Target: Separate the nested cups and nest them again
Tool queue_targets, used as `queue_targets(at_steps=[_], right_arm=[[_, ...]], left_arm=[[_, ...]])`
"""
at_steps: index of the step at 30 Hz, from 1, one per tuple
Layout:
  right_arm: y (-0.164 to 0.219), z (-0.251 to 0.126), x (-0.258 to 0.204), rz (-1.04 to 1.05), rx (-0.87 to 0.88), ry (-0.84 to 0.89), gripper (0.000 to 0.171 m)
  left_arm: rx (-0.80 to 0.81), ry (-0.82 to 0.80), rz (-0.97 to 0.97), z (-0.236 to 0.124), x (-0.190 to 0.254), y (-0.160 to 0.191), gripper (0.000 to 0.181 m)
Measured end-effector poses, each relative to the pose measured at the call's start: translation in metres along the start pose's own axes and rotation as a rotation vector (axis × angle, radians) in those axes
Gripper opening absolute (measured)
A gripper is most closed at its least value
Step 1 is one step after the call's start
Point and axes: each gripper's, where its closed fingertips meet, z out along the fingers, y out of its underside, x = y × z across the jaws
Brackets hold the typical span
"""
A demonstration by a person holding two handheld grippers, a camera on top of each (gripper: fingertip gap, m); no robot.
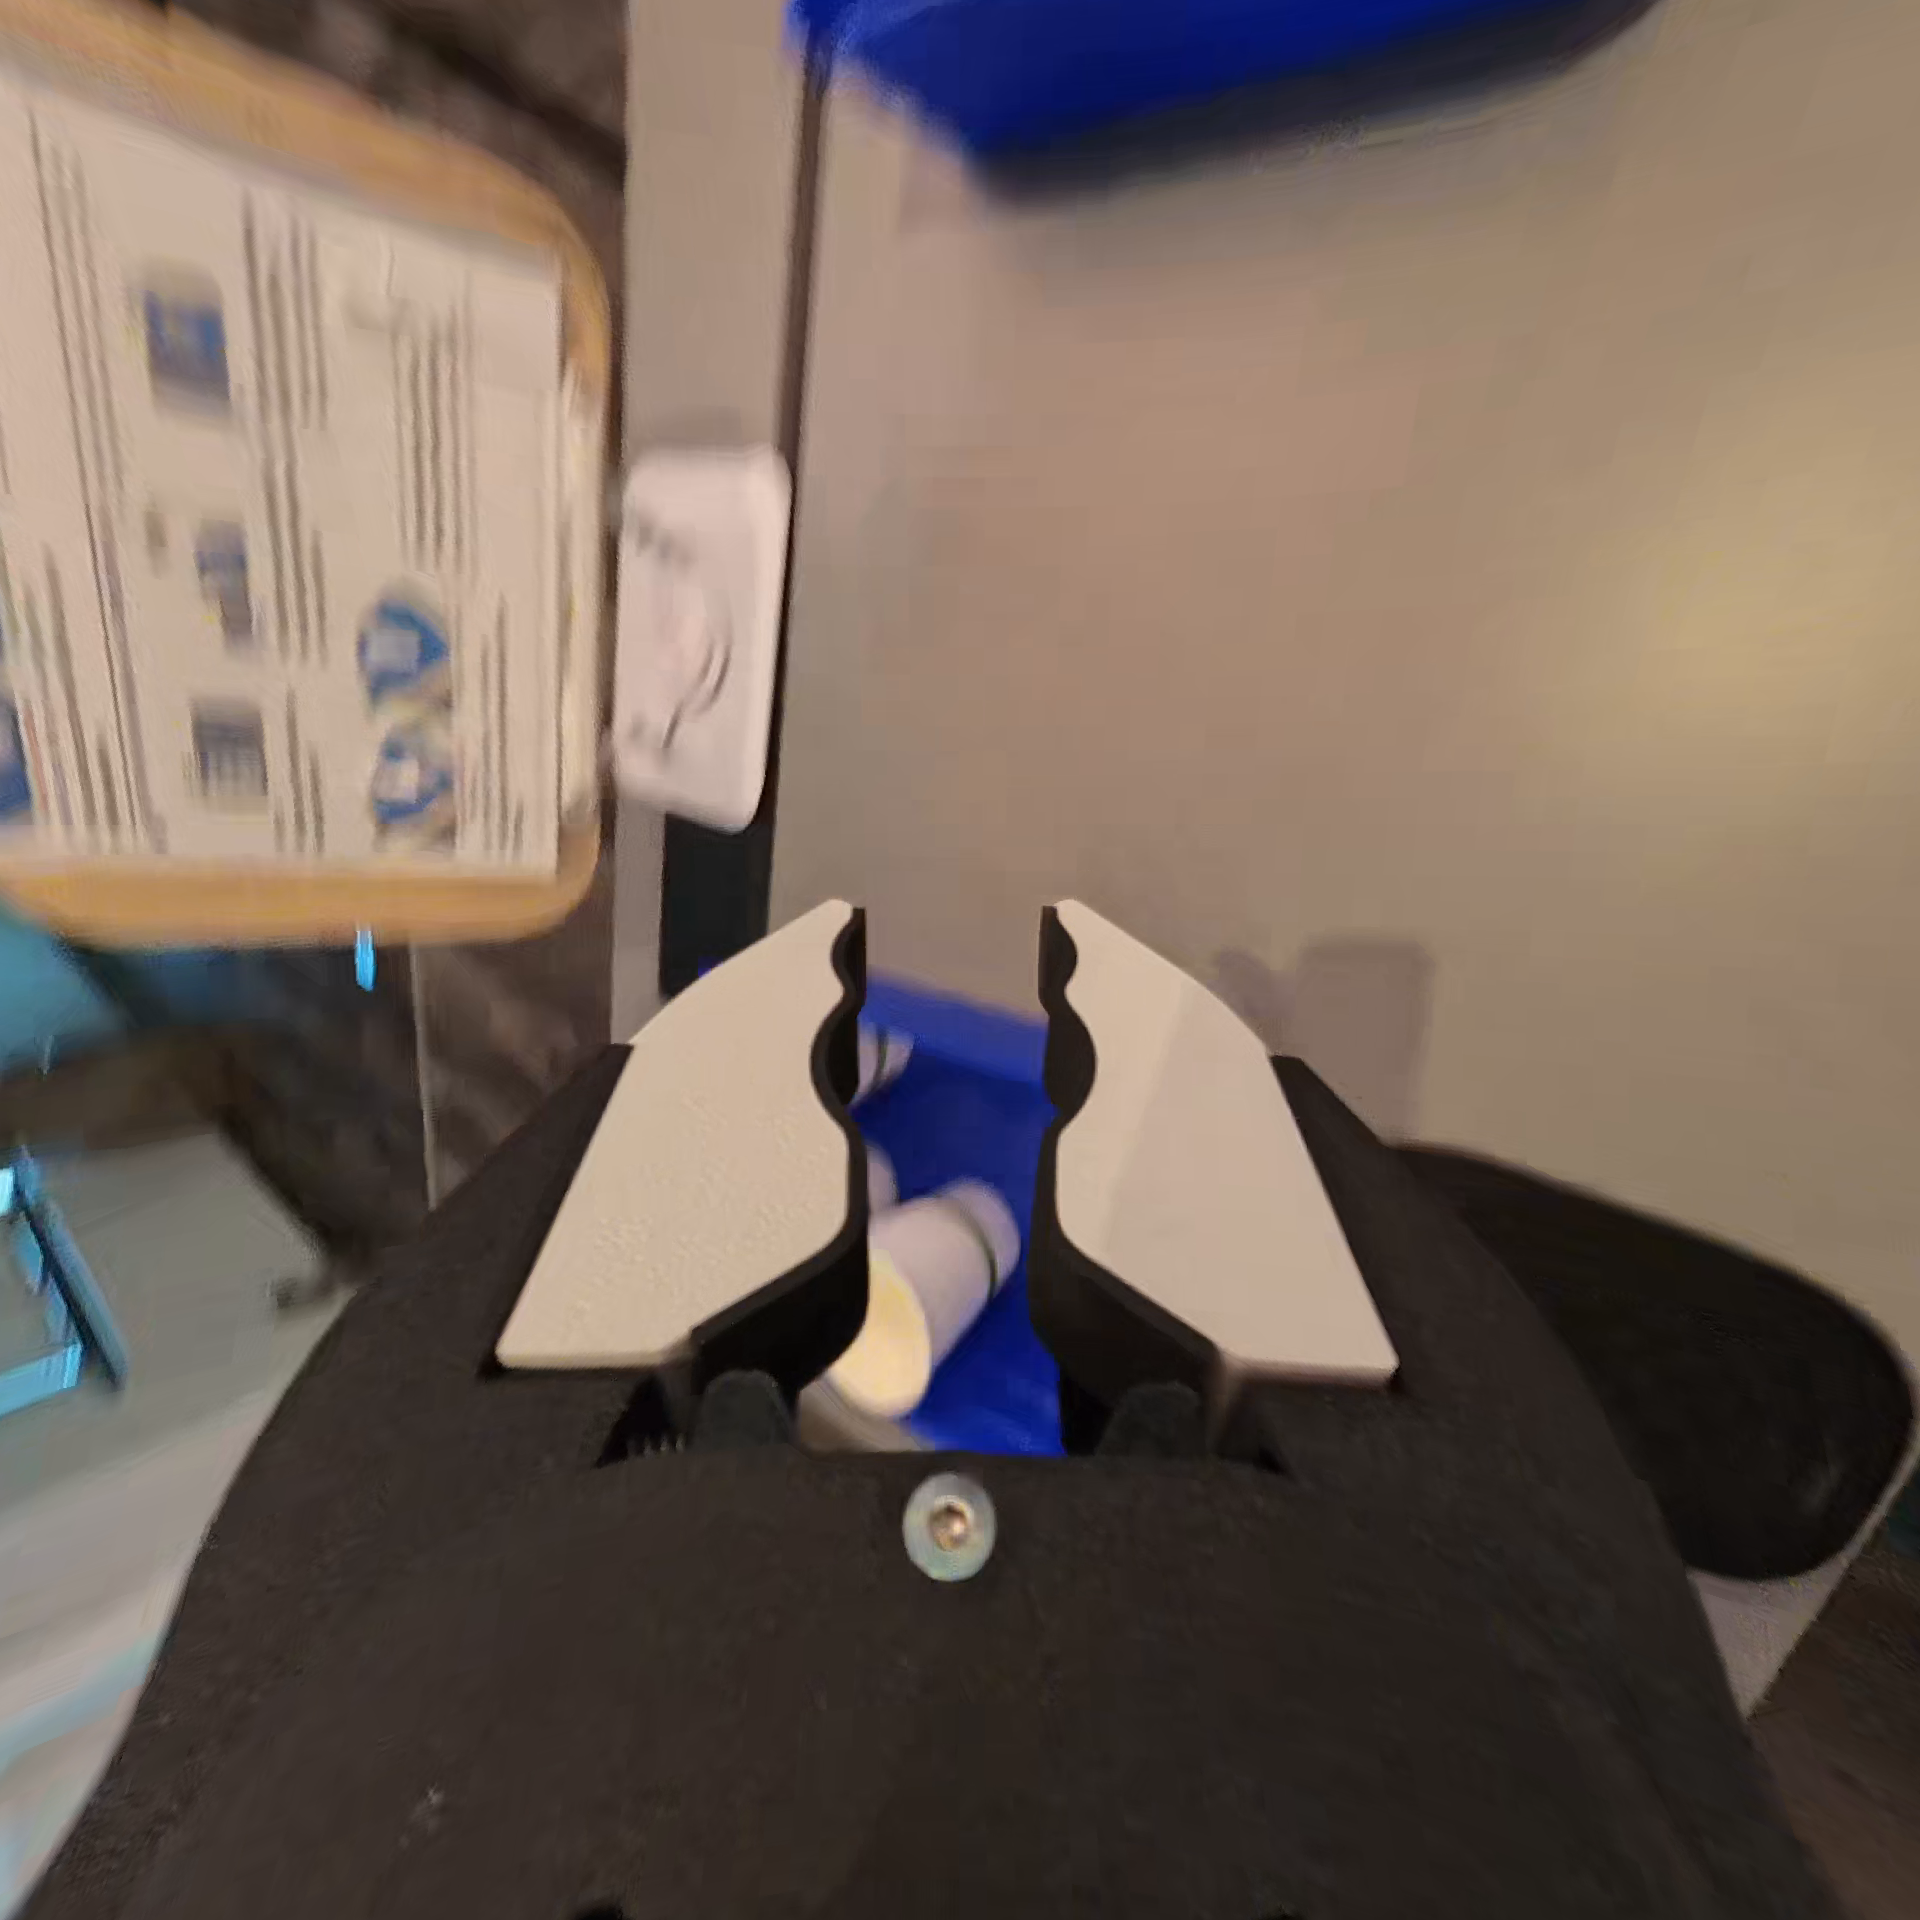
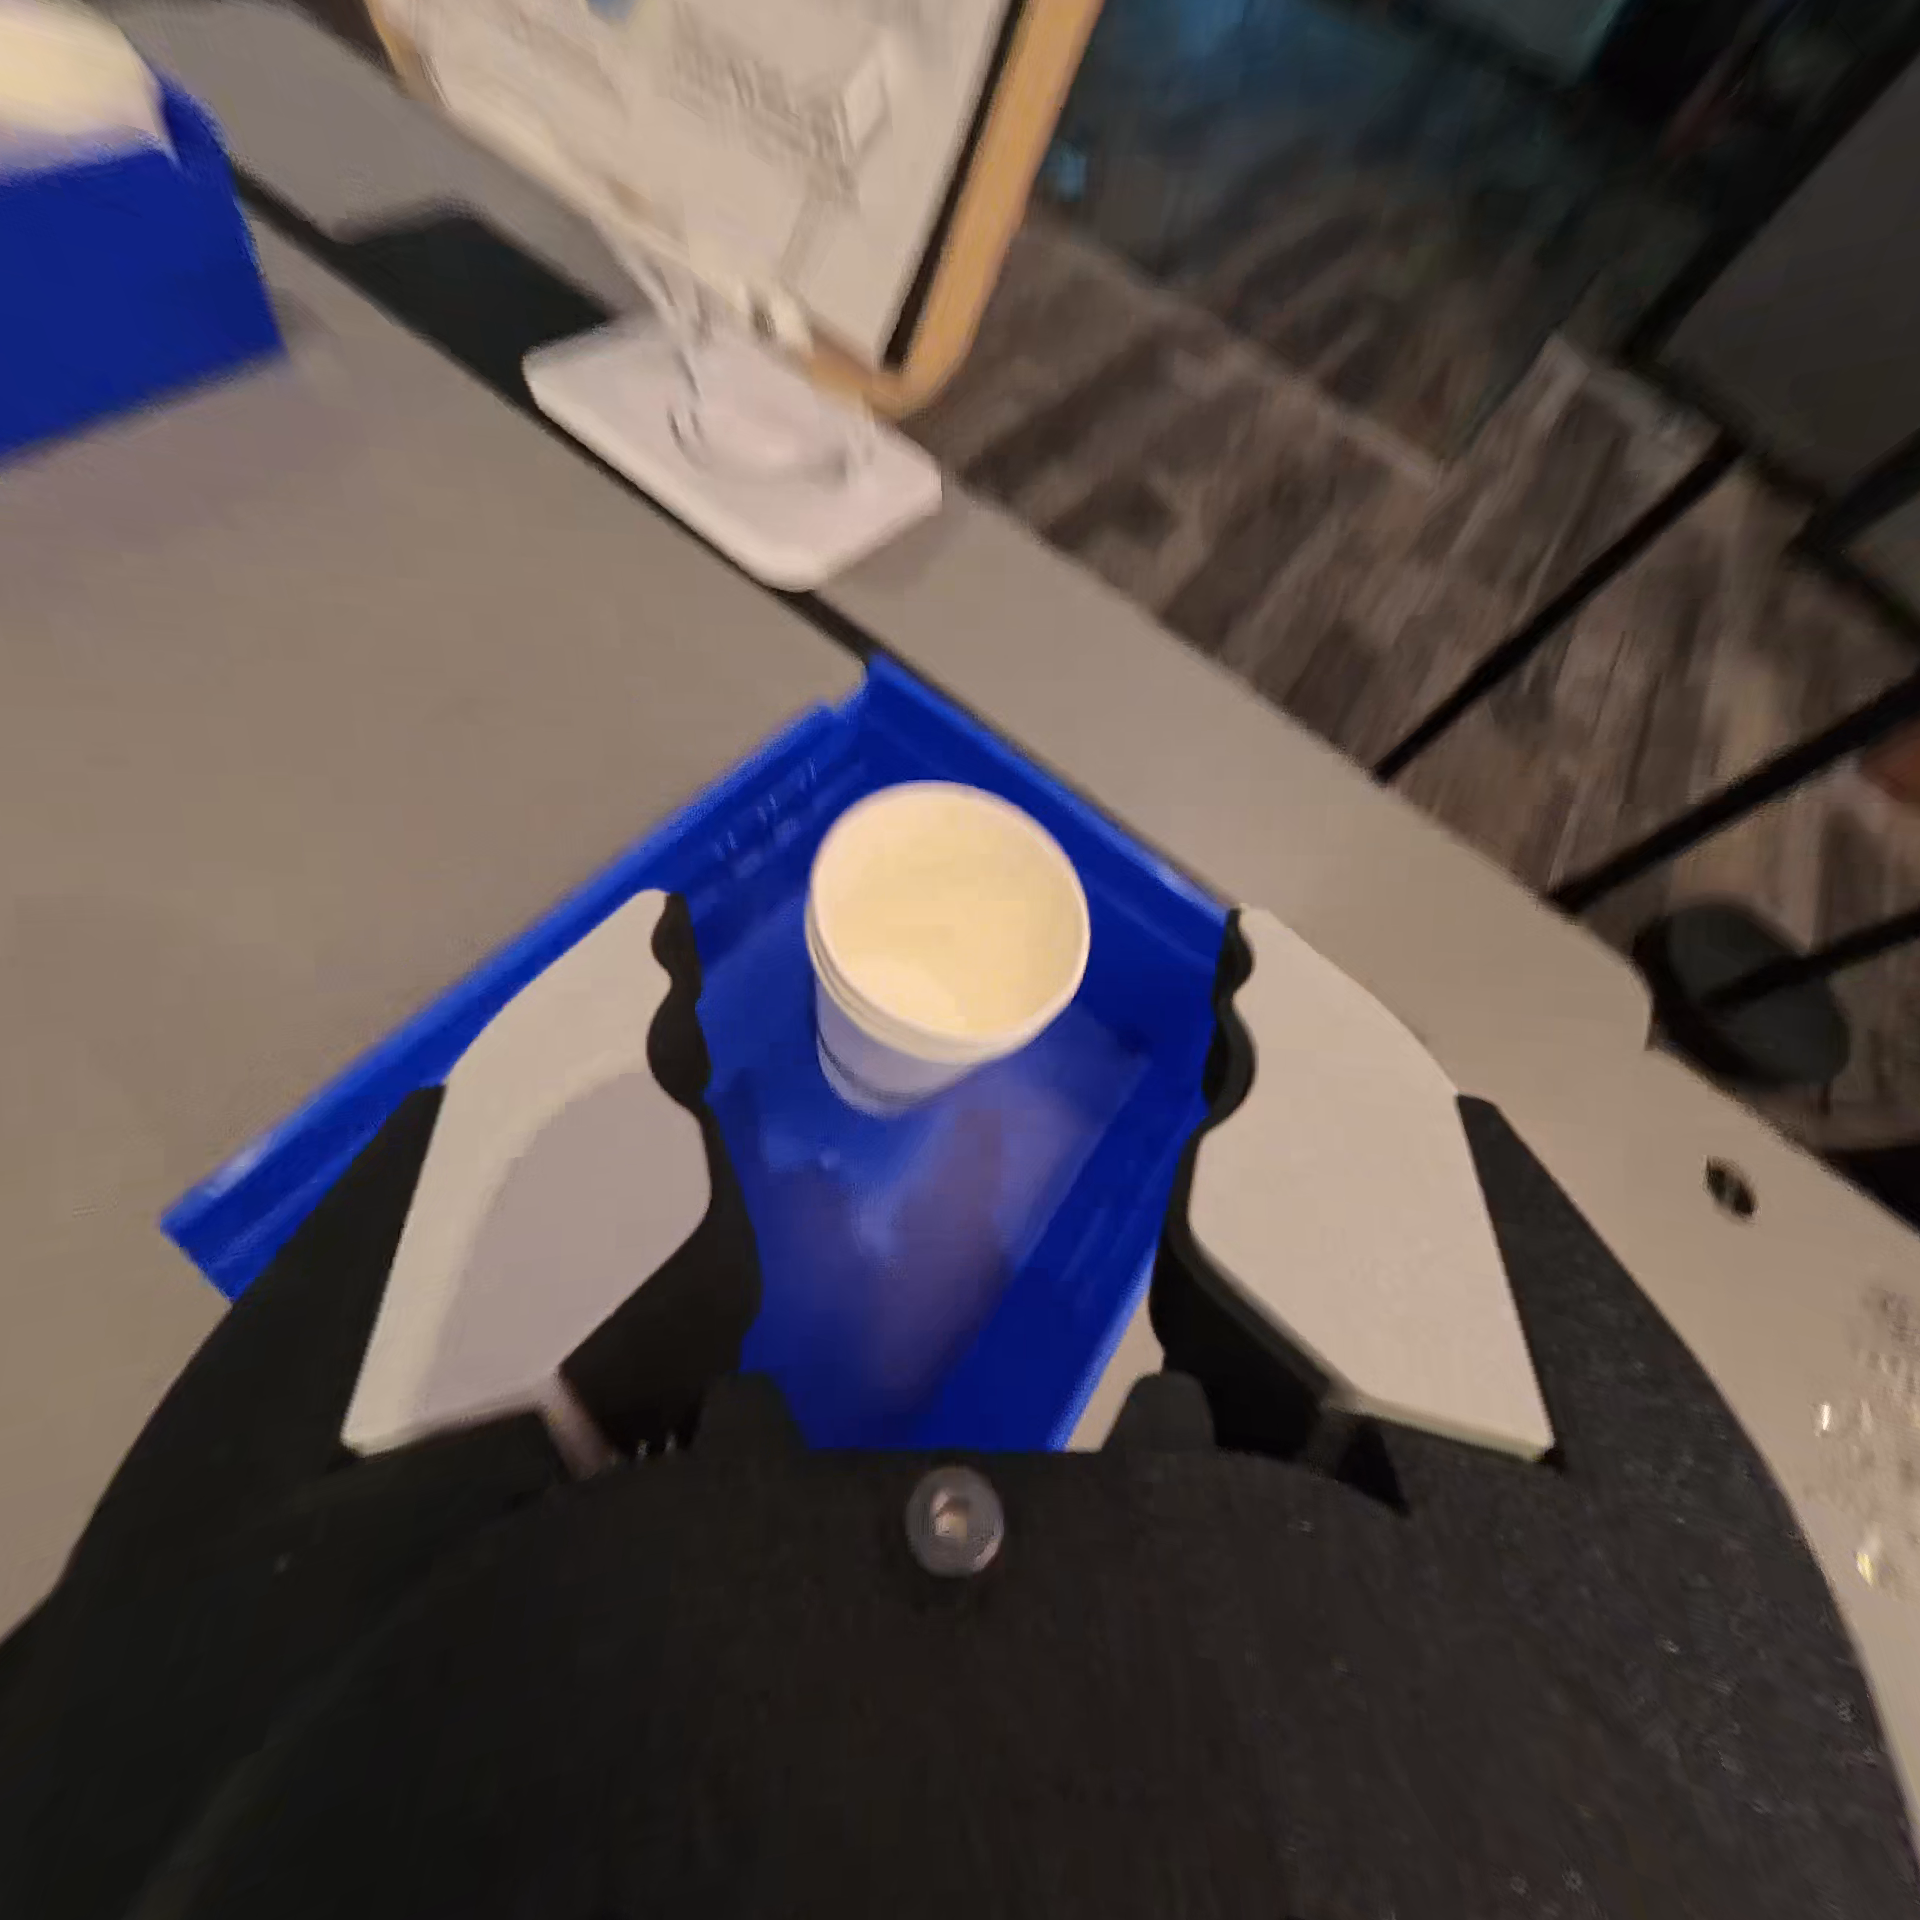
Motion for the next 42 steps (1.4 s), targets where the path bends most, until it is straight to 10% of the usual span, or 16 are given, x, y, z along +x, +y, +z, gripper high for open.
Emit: queue_targets(at_steps=[4,9,19,33,42], right_arm=[[-0.047,-0.031,-0.017,-0.026,0.238,-0.016,0.087],[-0.037,-0.018,-0.018,-0.102,0.125,0.045,0.09],[-0.026,-0.002,-0.023,-0.111,0.047,0.012,0.091],[-0.027,0.008,-0.044,-0.15,0.037,-0.081,0.089],[-0.105,-0.027,-0.202,-0.265,0.47,-0.789,0.09]], left_arm=[[-0.304,-0.061,-0.18,0.041,-0.028,0.115,0.031],[-0.534,-0.013,-0.359,0.087,-0.023,0.221,0.037],[-0.67,0.101,-0.512,0.135,-0.014,0.279,0.028],[-0.579,0.218,-0.467,0.095,0.007,0.255,0.001],[-0.046,0.246,-0.082,0.009,0.012,0.056,0.001]])
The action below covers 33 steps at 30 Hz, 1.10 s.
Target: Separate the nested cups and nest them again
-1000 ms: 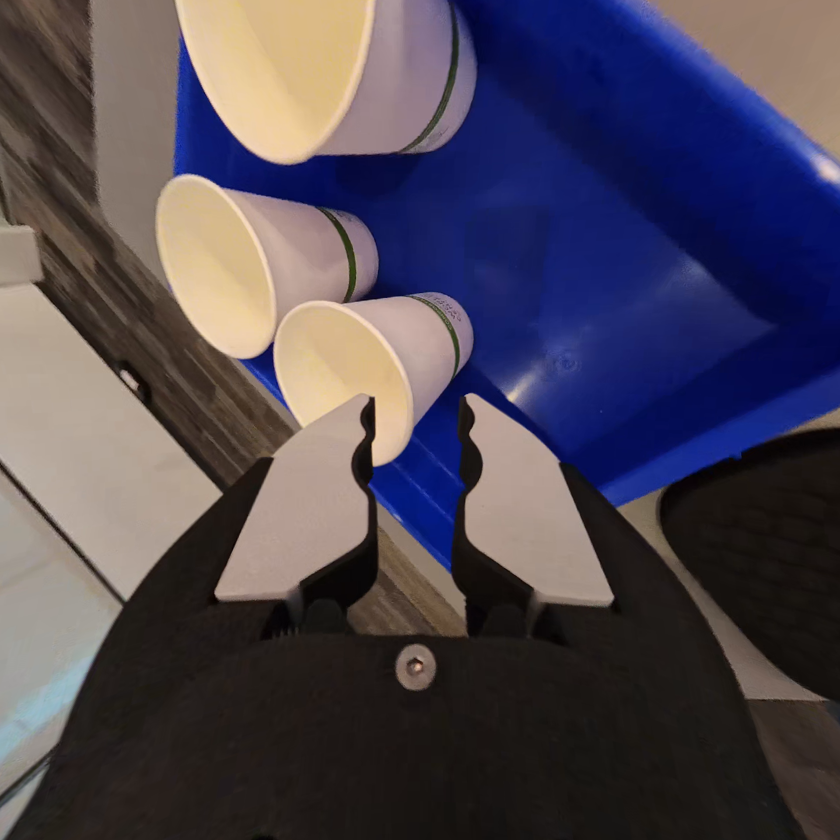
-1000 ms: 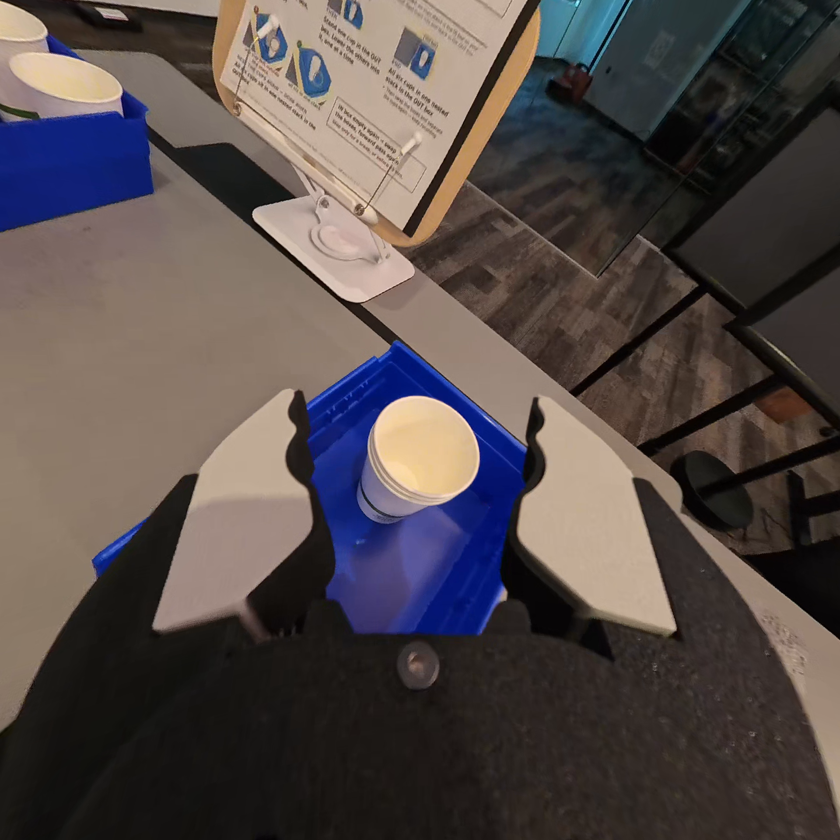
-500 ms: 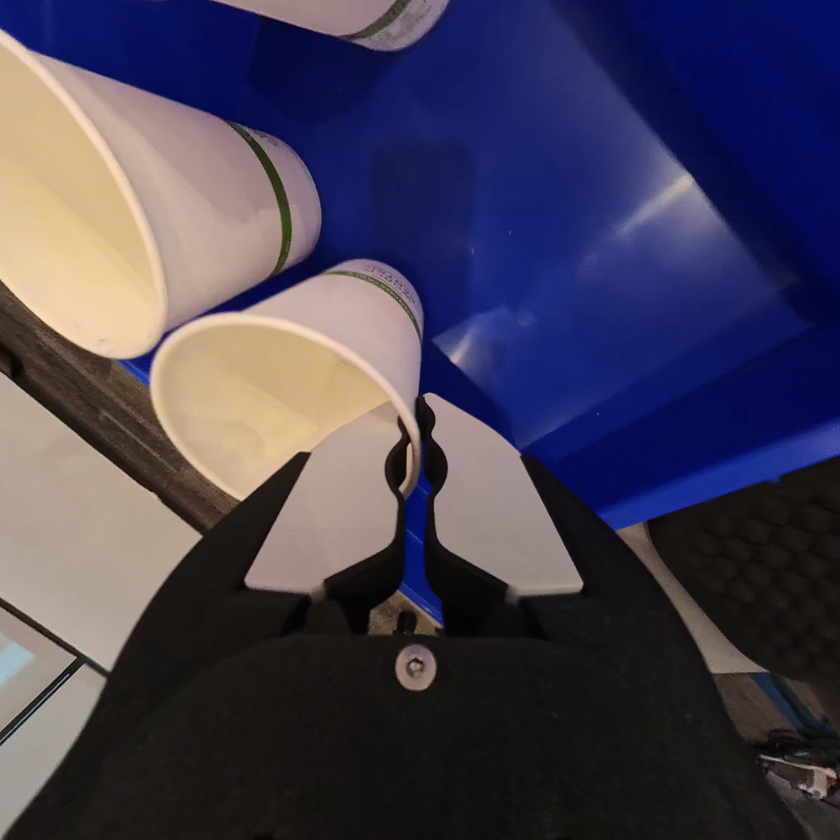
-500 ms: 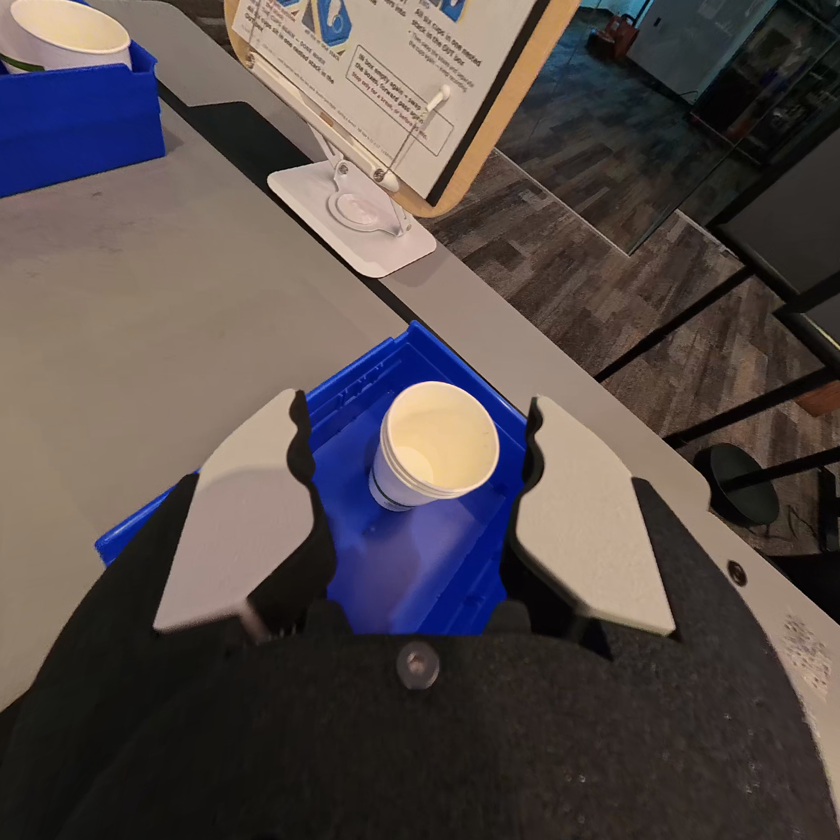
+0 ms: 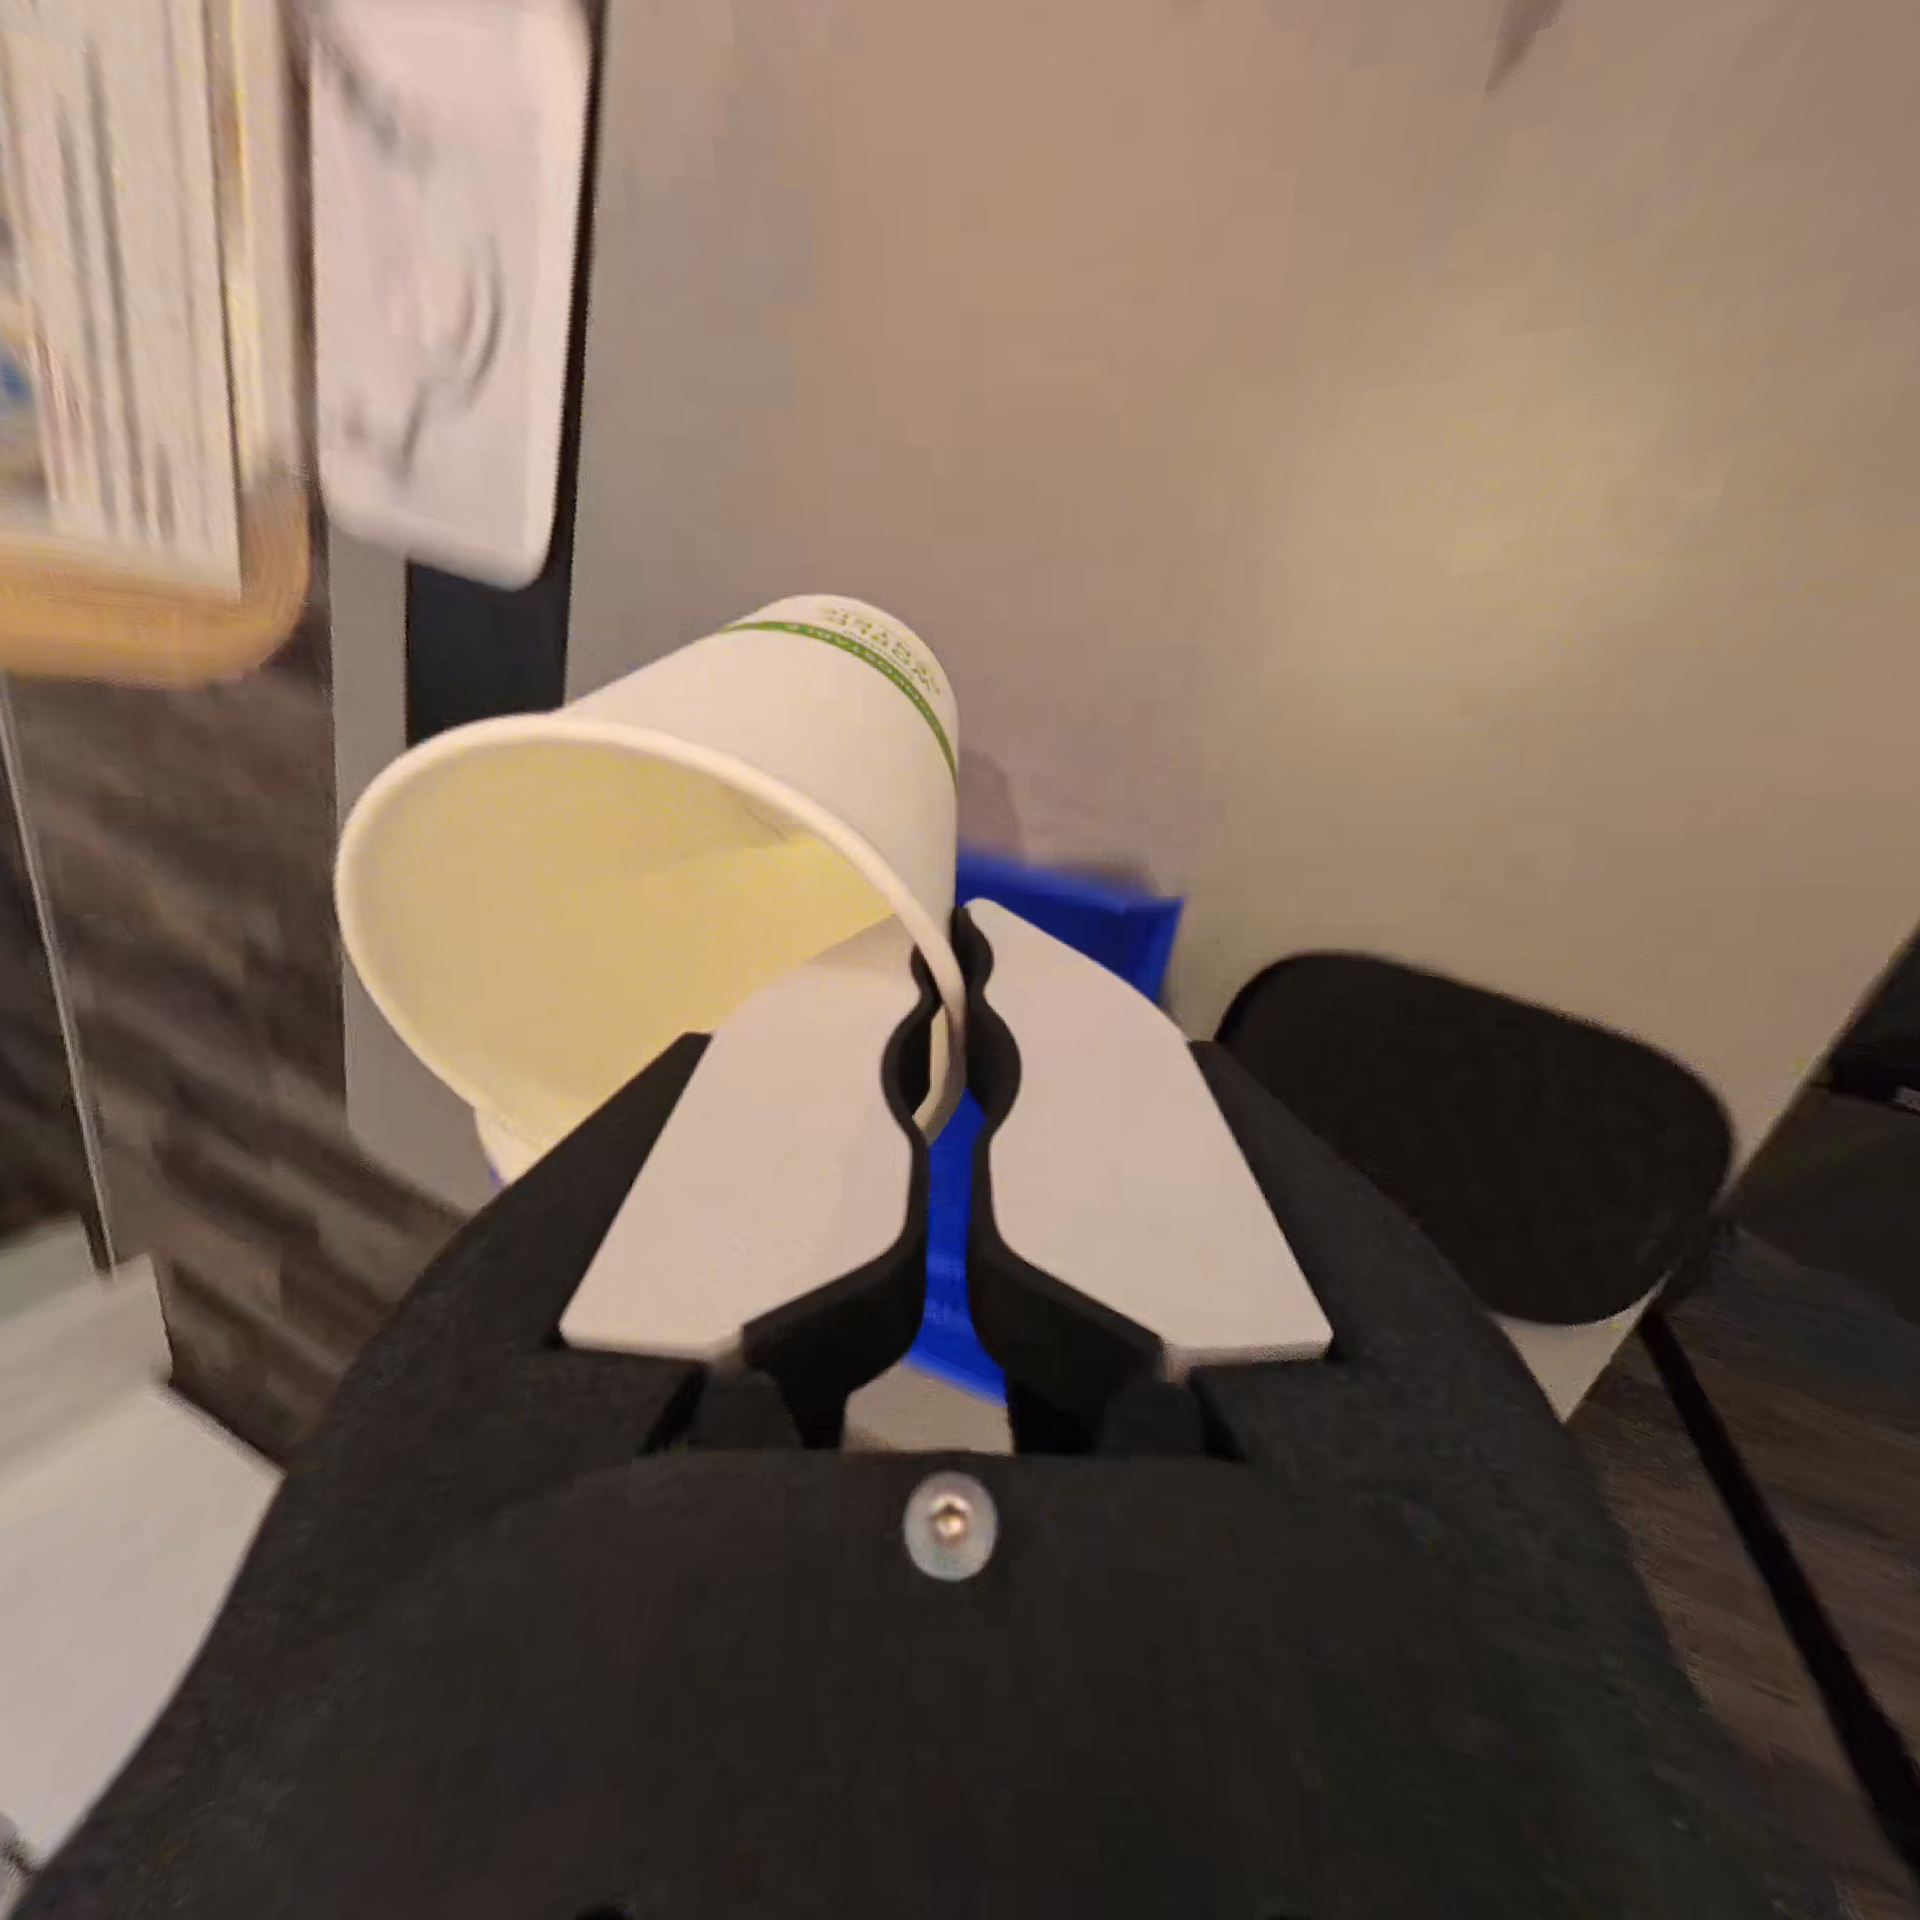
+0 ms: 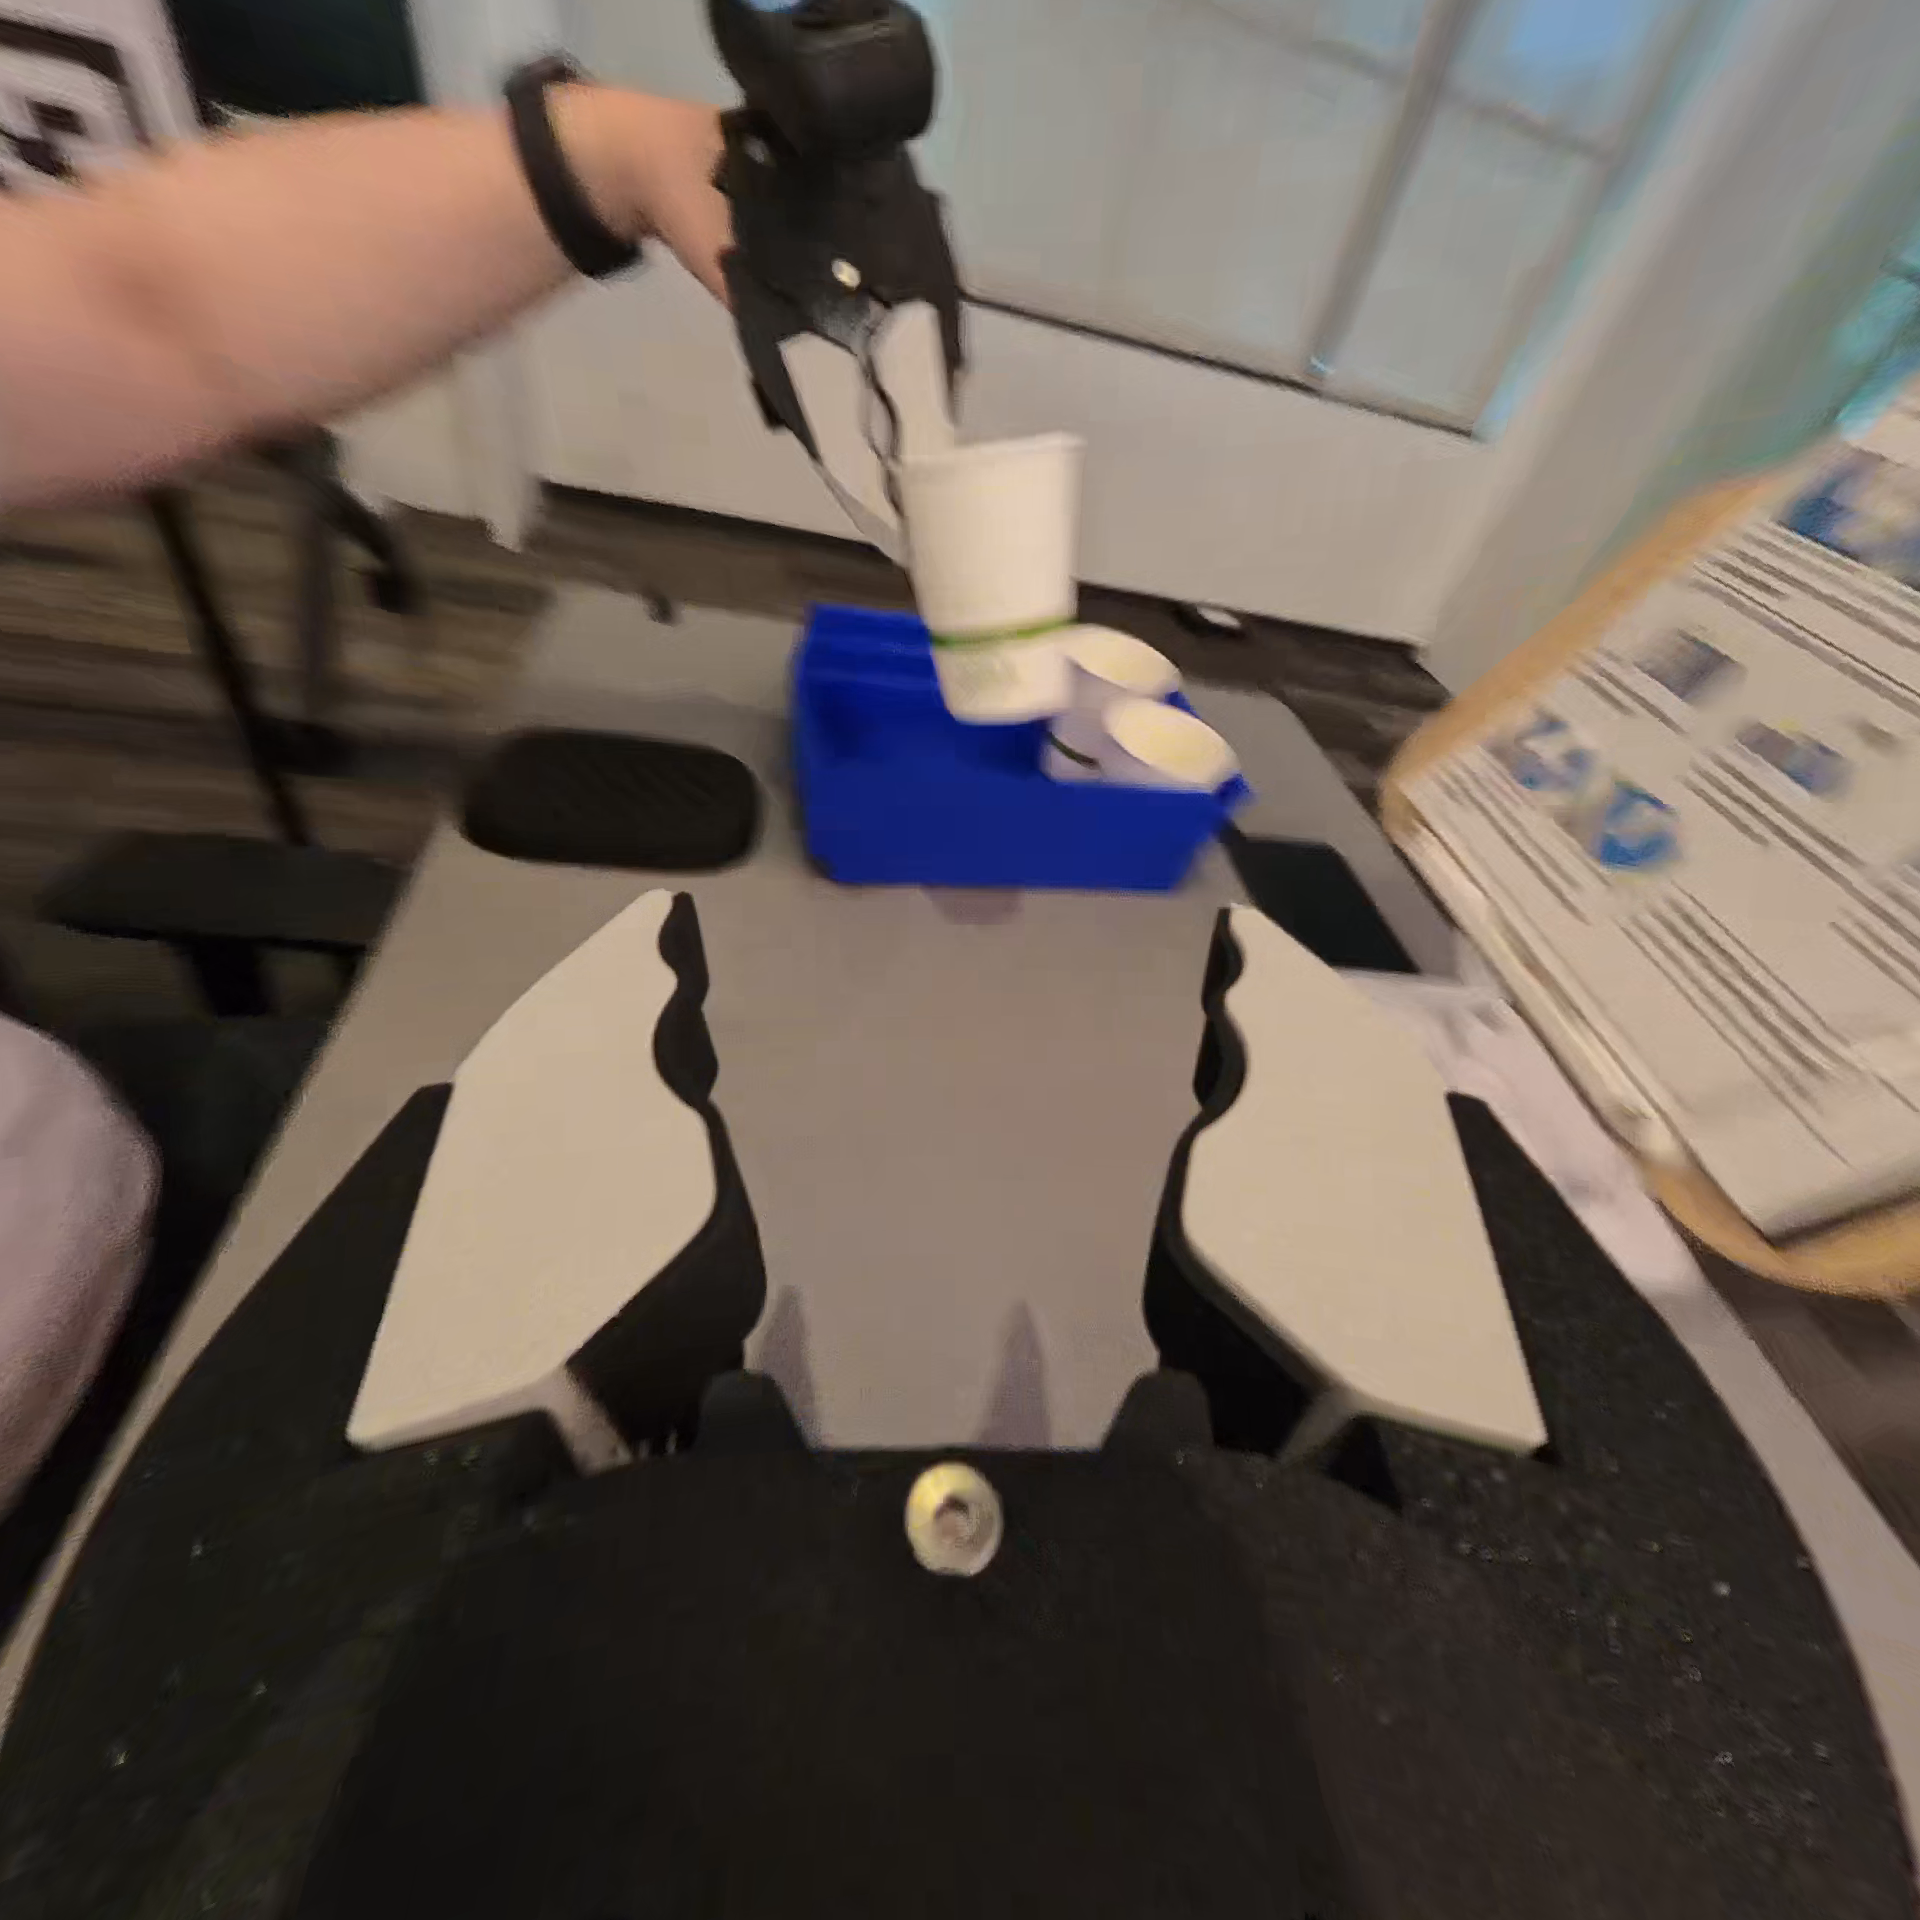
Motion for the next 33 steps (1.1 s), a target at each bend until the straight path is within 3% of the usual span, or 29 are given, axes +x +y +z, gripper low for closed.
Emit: queue_targets(at_steps=[3,7,14,17,21,24,26,28,30,31,33], right_arm=[[-0.006,0.038,-0.028,0.013,0.029,-0.158,0.095],[0.01,0.079,-0.041,0.025,-0.036,-0.212,0.1],[0.041,0.12,-0.072,0.126,-0.117,-0.411,0.102],[0.048,0.125,-0.082,0.141,-0.138,-0.474,0.092],[0.053,0.129,-0.082,0.137,-0.165,-0.475,0.091],[0.05,0.126,-0.074,0.146,-0.141,-0.457,0.09],[0.047,0.118,-0.062,0.149,-0.133,-0.414,0.09],[0.049,0.099,-0.038,0.127,-0.158,-0.312,0.091],[0.049,0.065,0.002,0.093,-0.146,-0.127,0.091],[0.044,0.043,0.031,0.106,-0.097,0.009,0.09],[0.044,-0.023,0.11,0.149,0.016,0.456,0.09]], left_arm=[[0.084,0.098,0.188,-0.004,0.046,-0.06,0.001],[0.066,0.167,0.378,0.011,0.09,-0.096,0.001],[0.032,0.24,0.499,0.032,0.124,-0.117,0.001],[0.004,0.256,0.513,0.035,0.127,-0.115,0.001],[0.0,0.242,0.474,0.039,0.125,-0.113,0.001],[0.058,0.163,0.424,0.034,0.114,-0.122,0.02],[0.129,0.105,0.38,0.023,0.103,-0.131,0.033],[0.213,0.029,0.324,0.009,0.09,-0.14,0.057],[0.282,0.028,0.277,-0.002,0.086,-0.142,0.058],[0.304,0.032,0.26,-0.005,0.086,-0.141,0.058],[0.312,0.029,0.249,-0.006,0.087,-0.135,0.058]])
